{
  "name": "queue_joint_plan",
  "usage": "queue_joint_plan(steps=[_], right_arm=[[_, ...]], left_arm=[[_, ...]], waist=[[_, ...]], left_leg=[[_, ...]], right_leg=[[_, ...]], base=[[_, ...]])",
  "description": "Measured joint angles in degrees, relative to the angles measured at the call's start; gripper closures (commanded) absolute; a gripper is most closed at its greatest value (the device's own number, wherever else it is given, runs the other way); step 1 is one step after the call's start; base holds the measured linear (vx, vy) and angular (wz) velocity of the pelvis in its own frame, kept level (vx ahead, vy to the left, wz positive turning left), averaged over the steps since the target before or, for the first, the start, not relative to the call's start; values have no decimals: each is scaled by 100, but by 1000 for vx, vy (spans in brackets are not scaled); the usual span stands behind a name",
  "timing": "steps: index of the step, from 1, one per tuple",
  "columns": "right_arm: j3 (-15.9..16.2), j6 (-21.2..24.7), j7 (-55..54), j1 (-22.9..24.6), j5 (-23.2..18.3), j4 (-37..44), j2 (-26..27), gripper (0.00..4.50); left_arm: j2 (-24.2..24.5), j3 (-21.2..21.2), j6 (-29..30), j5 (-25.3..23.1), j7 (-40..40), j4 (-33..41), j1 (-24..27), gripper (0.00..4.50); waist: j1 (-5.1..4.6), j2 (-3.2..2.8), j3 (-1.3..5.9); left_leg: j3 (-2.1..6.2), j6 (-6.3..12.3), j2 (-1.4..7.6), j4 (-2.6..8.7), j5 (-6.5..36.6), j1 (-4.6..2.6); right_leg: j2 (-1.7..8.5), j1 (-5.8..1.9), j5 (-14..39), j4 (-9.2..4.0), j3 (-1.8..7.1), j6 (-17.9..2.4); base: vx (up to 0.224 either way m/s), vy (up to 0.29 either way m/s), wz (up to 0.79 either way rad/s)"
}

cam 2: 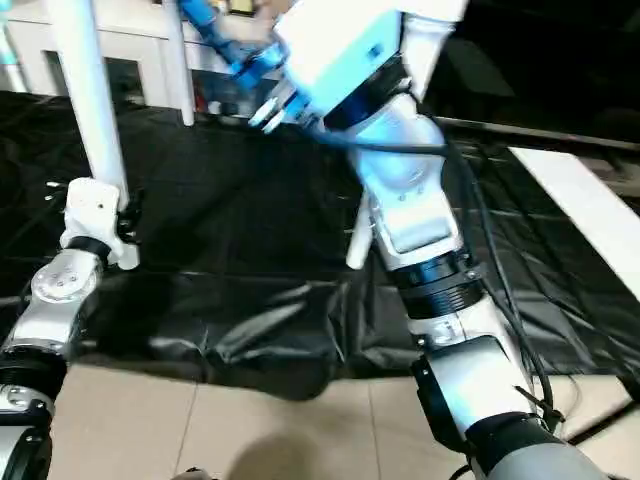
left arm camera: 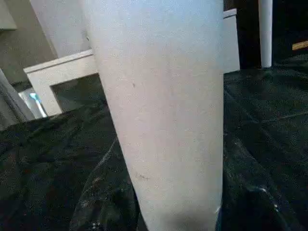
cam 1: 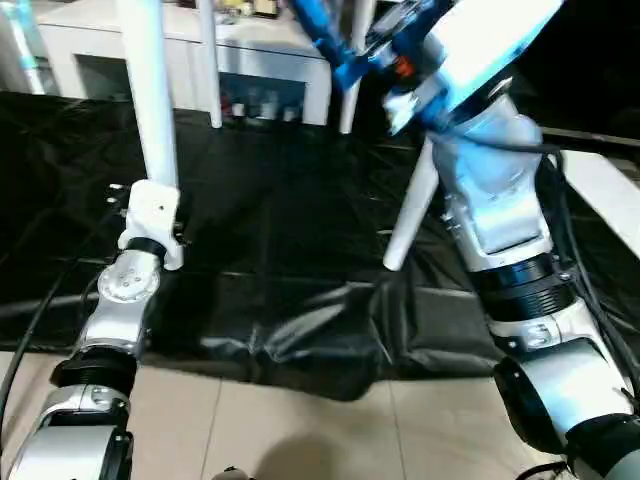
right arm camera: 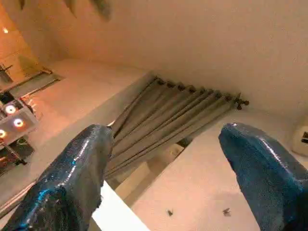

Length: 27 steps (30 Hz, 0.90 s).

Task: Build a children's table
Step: Flip table

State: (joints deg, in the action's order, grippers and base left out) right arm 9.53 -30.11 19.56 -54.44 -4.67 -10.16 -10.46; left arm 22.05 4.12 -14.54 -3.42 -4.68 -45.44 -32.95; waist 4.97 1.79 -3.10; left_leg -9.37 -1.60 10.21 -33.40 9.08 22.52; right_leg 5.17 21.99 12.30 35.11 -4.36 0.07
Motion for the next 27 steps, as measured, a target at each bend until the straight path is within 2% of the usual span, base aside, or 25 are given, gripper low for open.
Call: queue_joint_plan(steps=[1, 2, 3, 4, 5, 6, 7, 8, 9, 10, 11, 12, 14, 18, 20, 24, 27], right_arm=[[0, 15, 6, 1, -7, 31, -7, 57], [1, 33, 7, 15, -10, 80, -28, 57], [-4, 70, 5, 34, -14, 146, -72, 57], [-51, 117, -20, 99, -1, 230, -114, 57], [-129, 123, -36, 195, 2, 322, -140, 57], [-142, 199, -52, 137, 25, 322, -76, 57], [-61, 272, -69, 154, 73, 336, 53, 57], [-7, 336, -84, 364, 93, 363, 106, 57], [-79, 403, -161, 546, 97, 394, 16, 57], [-165, 496, -216, 562, 101, 376, -8, 57], [-195, 582, -273, 554, 122, 378, 15, 57], [-190, 661, -319, 558, 188, 384, 83, 57], [-141, 762, -371, 666, 262, 479, 93, 57], [-106, 908, -424, 814, 318, 560, 77, 57], [-106, 961, -424, 814, 324, 572, 88, 57], [-118, 1110, -425, 822, 319, 659, 92, 57], [-95, 1545, -220, 1057, 184, 712, 84, 57]], left_arm=[[-1, -9, 1, 0, 0, -2, 2, 289], [1, -15, -6, 0, 1, 1, 20, 289], [10, -12, -46, 0, 7, 20, 60, 289], [2, -39, -64, 1, -1, 44, 48, 289], [-44, -166, -71, 1, -43, 80, 7, 289], [-30, -228, -120, 3, -131, 243, 11, 289], [-50, -143, -201, 57, -117, 359, 170, 289], [-79, -112, -244, 134, -96, 387, 364, 254], [-75, -55, -237, 181, -92, 386, 428, 232], [1, -88, -215, 127, -135, 399, 416, 232], [109, -171, -216, 30, -190, 410, 477, 218], [265, -182, -254, -27, -270, 472, 558, 212], [304, -174, -211, -36, -307, 595, 660, 187], [344, -240, -173, -191, -431, 798, 834, 159], [350, -295, -121, -192, -537, 801, 888, 141], [315, -376, -23, -156, -712, 797, 1054, 115], [316, -395, 26, -129, -770, 822, 1059, 86]], waist=[[14, 0, -7], [10, -27, -22], [48, -121, -50], [155, -128, -45], [424, -50, 2], [547, 288, 151], [615, 185, 163], [675, 76, 168], [721, -13, 171], [721, 1, 141], [718, 2, 155], [720, -30, 172], [702, -97, 188], [590, -187, 180], [514, -199, 175], [350, -201, 171], [316, -201, 171]], left_leg=[[-48, -1, 19, 58, 1, -53], [-71, -25, 42, 84, 17, -90], [-118, -80, 171, 113, 53, -92], [-163, -88, 269, 111, 49, -17], [-417, -99, 382, 95, 40, 35], [-666, -219, 396, -79, 48, 201], [-384, -339, 423, -469, 181, 288], [139, -288, 284, -728, 205, 194], [449, -383, 136, -755, 346, -8], [436, -566, 151, -593, 387, -34], [379, -608, 189, -455, 286, -35], [387, -593, 200, -339, 191, -23], [371, -588, 195, -243, 121, 1], [322, -555, 170, -197, 108, 8], [317, -531, 171, -190, 122, 1], [293, -481, 170, -149, 90, 7], [280, -469, 168, -136, 81, 4]], right_leg=[[3, 20, 10, -24, -13, -8], [-2, -24, 14, -85, -131, -8], [10, -143, 116, -106, -366, -46], [40, -99, 436, 550, -425, -151], [16, -141, 634, 1053, -378, -184], [12, -266, 1221, 1159, -4, -18], [-71, -168, 1342, 1346, 112, -53], [-157, -248, 1334, 1329, 114, -65], [-268, -291, 1281, 1252, 125, -101], [-315, -244, 1206, 1172, 167, -118], [-374, -219, 1069, 1049, 210, -139], [-395, -224, 902, 883, 187, -115], [-393, -232, 787, 719, 175, -76], [-374, -265, 656, 549, 217, -1], [-371, -294, 617, 489, 219, 14], [-368, -304, 527, 386, 226, 31], [-364, -303, 509, 375, 230, 36]], base=[[-71, -54, 2], [-61, -71, 2], [-140, -58, -3], [-140, -58, -3], [-155, -88, 2], [46, -239, 15], [46, -239, 15], [173, -242, -5], [78, -90, 9], [78, -90, 9], [-37, -40, 28], [0, 0, 0], [-3, 26, -2], [-12, 65, -1], [-15, 29, -2], [-11, 15, -1], [0, 0, 0]])
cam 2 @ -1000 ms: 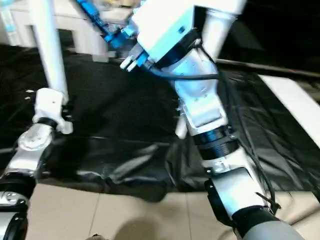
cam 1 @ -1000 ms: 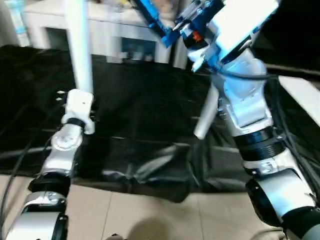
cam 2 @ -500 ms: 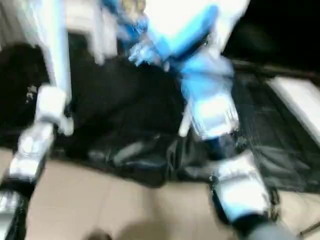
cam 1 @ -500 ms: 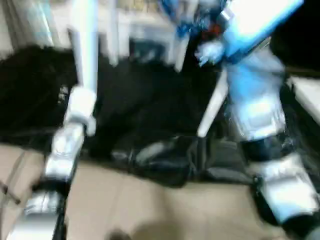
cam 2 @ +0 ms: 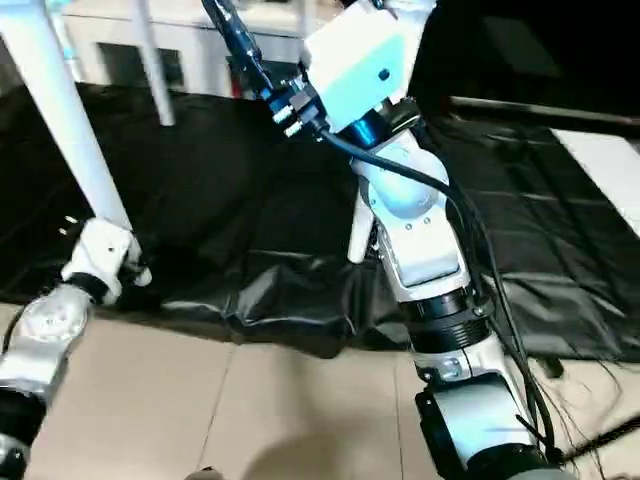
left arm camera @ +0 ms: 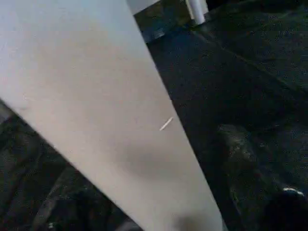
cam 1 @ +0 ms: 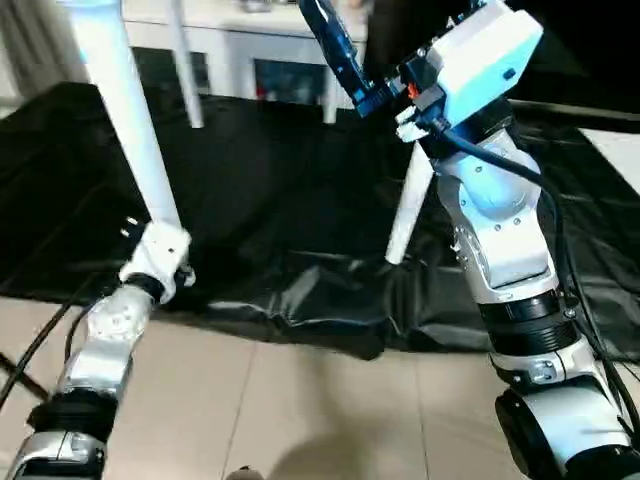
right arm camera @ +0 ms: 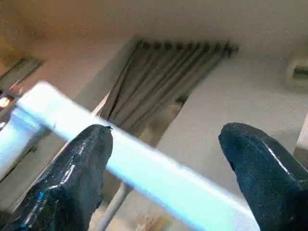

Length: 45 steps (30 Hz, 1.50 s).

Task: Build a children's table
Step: Flip table

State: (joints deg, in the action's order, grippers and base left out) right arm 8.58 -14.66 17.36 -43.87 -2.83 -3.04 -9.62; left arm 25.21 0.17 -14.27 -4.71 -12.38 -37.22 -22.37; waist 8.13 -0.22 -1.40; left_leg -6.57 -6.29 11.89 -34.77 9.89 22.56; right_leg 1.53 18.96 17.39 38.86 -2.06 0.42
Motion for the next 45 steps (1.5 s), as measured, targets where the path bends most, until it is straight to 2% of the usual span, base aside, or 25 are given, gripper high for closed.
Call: queue_joint_plan(steps=[1, 6, 10, 13, 18, 23, 27, 37, 45], right_arm=[[23, 147, 69, 97, -33, -14, -11, 57], [253, 986, 359, 422, -80, -426, -78, 57], [283, 1310, 376, 765, -101, -721, 1, 57], [259, 1362, 372, 767, -136, -713, 26, 57], [180, 1427, 301, 789, -153, -877, 60, 57], [58, 1469, 176, 1227, -171, -891, 115, 57], [-76, 1547, 79, 1609, -193, -890, 122, 57], [-160, 1525, 31, 1972, -222, -889, 166, 57], [-436, 1074, -216, 2042, -235, -646, 265, 57]], left_arm=[[0, 0, 20, 0, -7, 21, 11, 86], [-4, 0, 93, -10, -61, 186, 106, 31], [-11, -5, 182, -31, -51, 320, 184, 4], [-13, -5, 194, -52, -38, 328, 185, 4], [-61, 14, 179, -12, -31, 491, 288, 4], [-9, 248, 316, 56, 124, 872, 561, 4], [141, 629, 516, 80, 458, 943, 673, 4], [80, 865, 504, 70, 889, 1143, 865, 4], [-166, 1183, 260, 554, 932, 1611, 1116, 4]], waist=[[-5, -4, -3], [-8, -14, -10], [-6, -15, -12], [-11, -13, -11], [3, -11, -9], [-7, -16, -12], [-10, -28, -20], [-14, -25, -19], [-18, -25, -19]], left_leg=[[-4, 0, 0, 4, 0, 0], [-15, -5, 2, 28, -8, -4], [-19, 2, 2, 31, -15, 12], [-20, 16, 3, 36, -43, 43], [-22, 18, 2, 35, -45, 54], [-23, 17, 3, 46, -45, 52], [-22, 17, 3, 53, -45, 50], [-25, 17, 2, 55, -45, 51], [-29, 17, 2, 56, -45, 50]], right_leg=[[0, 3, -5, -1, 3, -3], [-1, 15, -12, -1, 5, -10], [-1, 33, -11, -3, 7, -12], [-3, 65, -13, -3, 8, -10], [-3, 73, -14, -5, 9, -6], [-3, 77, -15, -7, 8, -6], [-4, 82, -16, -6, 9, -8], [-4, 85, -17, -10, 14, -10], [-5, 92, -16, -10, 24, -10]], base=[[0, 0, 0], [0, 0, 0], [0, 0, 0], [0, 0, 0], [0, 0, 0], [0, 0, 0], [0, 0, 0], [0, 0, 0], [0, 0, 0]])
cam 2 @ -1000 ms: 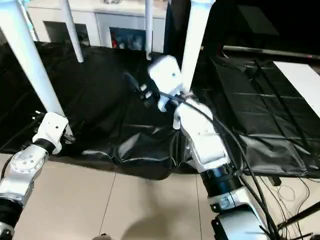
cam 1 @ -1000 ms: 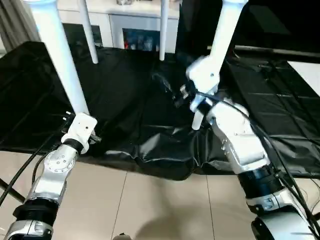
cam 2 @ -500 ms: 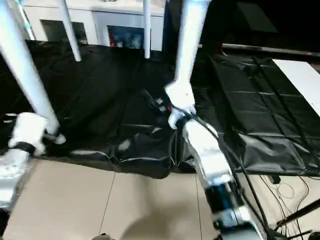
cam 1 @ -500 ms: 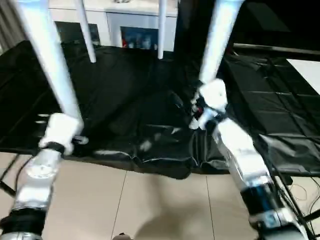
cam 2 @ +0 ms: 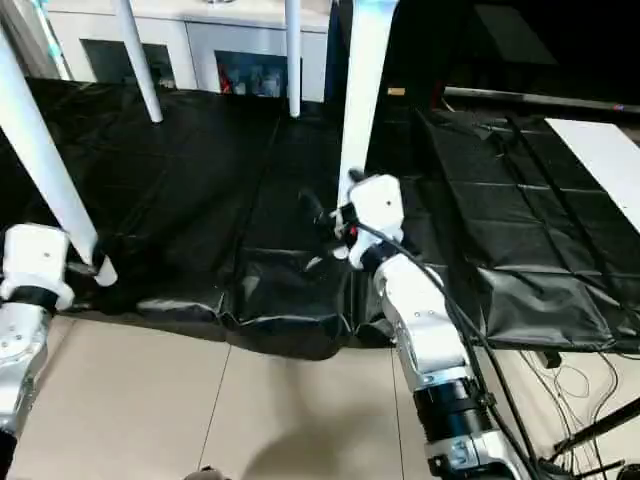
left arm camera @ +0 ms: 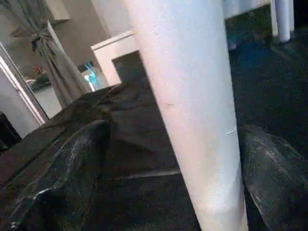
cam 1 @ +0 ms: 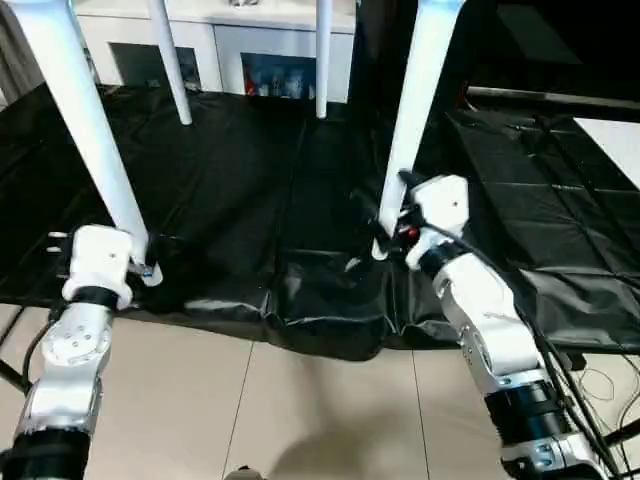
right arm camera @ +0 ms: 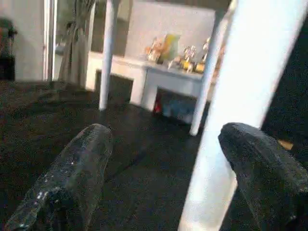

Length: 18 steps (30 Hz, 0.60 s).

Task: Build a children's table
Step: Flip table

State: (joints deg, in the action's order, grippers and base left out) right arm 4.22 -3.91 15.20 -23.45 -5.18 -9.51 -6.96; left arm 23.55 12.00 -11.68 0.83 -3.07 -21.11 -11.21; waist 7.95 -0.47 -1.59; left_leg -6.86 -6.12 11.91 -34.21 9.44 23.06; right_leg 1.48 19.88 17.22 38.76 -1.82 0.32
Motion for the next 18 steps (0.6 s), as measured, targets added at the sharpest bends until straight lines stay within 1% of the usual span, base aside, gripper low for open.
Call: queue_joint_plan(steps=[3, 5, 9, 11, 12, 15, 18], right_arm=[[-243, -38, -300, 20, -4, 33, 67, 57], [-328, -38, -387, 17, -5, 23, 68, 57], [-477, -34, -550, -64, -31, -172, 124, 57], [-551, -30, -599, -115, -103, -253, 151, 57], [-605, -30, -598, -138, -147, -293, 163, 57], [-613, -1, -434, -264, -218, -534, 160, 57], [-546, -19, 23, -533, -323, -1038, 111, 57]], left_arm=[[-263, 250, -63, 492, -74, 376, 234, 4], [-326, 354, -75, 704, -134, 497, 296, 4], [-526, 692, -219, 1449, -374, 1060, 671, 4], [-539, 816, -194, 1819, -578, 1339, 883, 4], [-540, 849, -120, 2073, -769, 1590, 1064, 4], [-470, 838, 40, 2349, -1171, 1920, 1389, 4], [-211, 820, 342, 2606, -1736, 2133, 1820, 4]], waist=[[-3, 0, 0], [-7, 0, 0], [-82, 0, 0], [-101, 2, 0], [-116, 3, -1], [-136, 5, -4], [-162, 9, -9]], left_leg=[[-7, 0, -1, 0, 0, 0], [-8, 0, 1, 2, 0, -2], [-16, 0, 0, 9, 0, -8], [-18, 0, 0, 11, 0, -8], [-22, 0, 0, 11, 1, -8], [-29, 0, 0, 13, 1, -9], [-44, 1, 0, 24, 1, -12]], right_leg=[[-1, 4, 0, -2, 9, 0], [-6, 4, 0, -2, 10, 0], [-7, 7, 0, -2, 23, 0], [-7, 9, 1, -2, 25, 0], [-7, 10, 1, -5, 30, 0], [-6, 11, 1, -7, 32, -1], [-7, 19, 18, -12, 48, -30]], base=[[0, 0, 0], [0, 0, 0], [0, 0, 0], [0, 0, 0], [0, 0, 0], [0, 0, 0], [0, 0, 0]])
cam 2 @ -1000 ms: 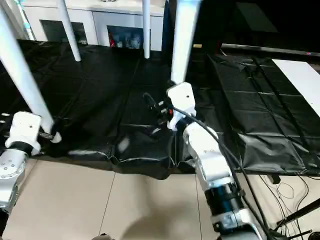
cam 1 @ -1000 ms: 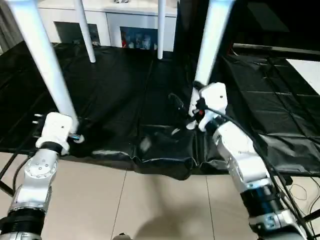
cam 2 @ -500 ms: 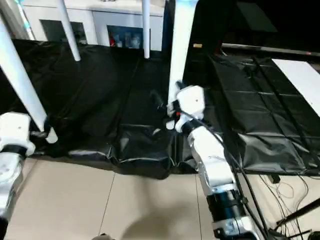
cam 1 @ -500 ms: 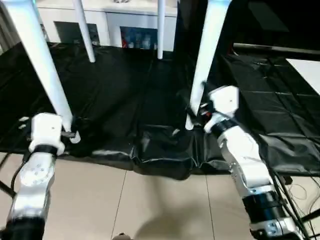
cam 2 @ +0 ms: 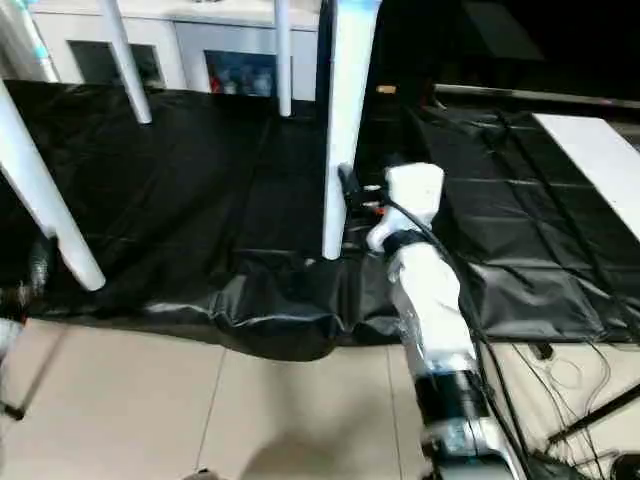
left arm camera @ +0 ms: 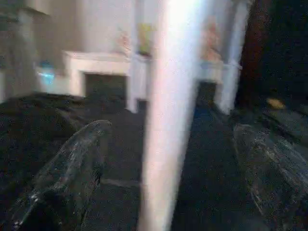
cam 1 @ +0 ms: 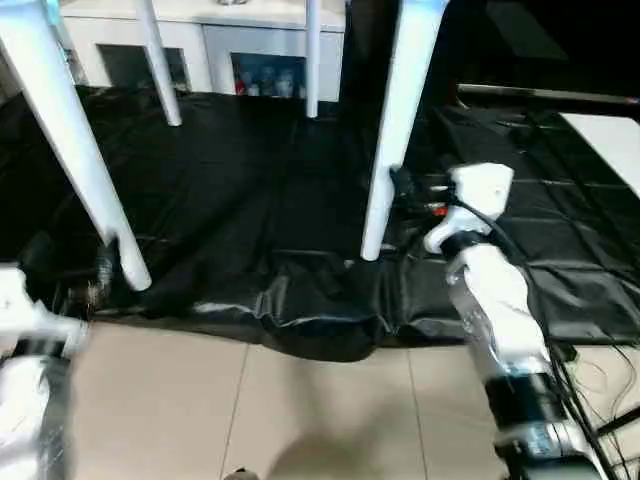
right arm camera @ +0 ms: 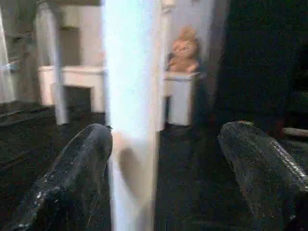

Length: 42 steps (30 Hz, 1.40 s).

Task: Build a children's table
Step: Flip table

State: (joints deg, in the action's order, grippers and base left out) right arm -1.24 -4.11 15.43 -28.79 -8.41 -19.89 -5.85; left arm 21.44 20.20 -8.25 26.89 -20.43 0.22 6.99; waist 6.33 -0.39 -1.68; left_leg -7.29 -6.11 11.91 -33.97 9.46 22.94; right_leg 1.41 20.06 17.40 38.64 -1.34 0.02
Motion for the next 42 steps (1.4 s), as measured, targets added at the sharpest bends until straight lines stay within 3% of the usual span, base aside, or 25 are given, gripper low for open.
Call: queue_joint_plan(steps=[4, 10, 15, 18, 29, 37, 42], right_arm=[[6, -178, 127, -426, 27, -866, -43, 57], [-97, -479, 346, -1438, 15, -2421, -66, 57], [-242, -539, 759, -2032, -83, -3563, 33, 57], [-286, -561, 952, -2134, -117, -3919, 87, 57], [-347, -991, 1335, -2071, -220, -4109, 261, 57], [-380, -1100, 1534, -1237, -345, -3158, 496, 57], [-239, -1014, 1567, -877, -379, -2732, 684, 57]], left_arm=[[309, 2, 290, 211, -440, 189, 296, 4], [881, -57, 1014, 490, -1090, 752, 847, 4], [928, -543, 1352, 124, -979, 789, 379, 4], [933, -623, 1523, -109, -741, 678, 133, 4], [1137, -620, 1422, -1148, 93, -773, -558, 4], [1373, -386, 1077, -1439, 243, -1472, -946, 4], [1410, -353, 918, -1536, 254, -1806, -1134, 4]], waist=[[-2, 22, -19], [-23, 77, -63], [7, 88, -103], [-6, 80, -109], [-6, 75, -115], [32, 76, -114], [22, 74, -115]], left_leg=[[-26, 0, 0, 8, 0, -1], [-92, 2, 3, 14, 0, 23], [-98, 11, 4, 16, -4, 26], [-100, 37, 5, 19, -19, 30], [-99, 75, 7, 18, -25, 37], [-95, 77, 7, 16, -25, 34], [-86, 77, 6, 16, -26, 33]], right_leg=[[-1, 19, -8, -2, 27, -1], [-1, 72, -26, -4, 66, 8], [-1, 73, -27, -7, 66, 7], [-2, 77, -46, -7, 66, 40], [-3, 81, -47, -7, 62, 40], [-1, 77, -50, -8, 61, 41], [0, 78, -59, -8, 63, 39]], base=[[0, 0, 0], [0, 0, 0], [0, 0, 0], [0, 0, 0], [0, 0, 0], [0, 0, 0], [0, 0, 0]])
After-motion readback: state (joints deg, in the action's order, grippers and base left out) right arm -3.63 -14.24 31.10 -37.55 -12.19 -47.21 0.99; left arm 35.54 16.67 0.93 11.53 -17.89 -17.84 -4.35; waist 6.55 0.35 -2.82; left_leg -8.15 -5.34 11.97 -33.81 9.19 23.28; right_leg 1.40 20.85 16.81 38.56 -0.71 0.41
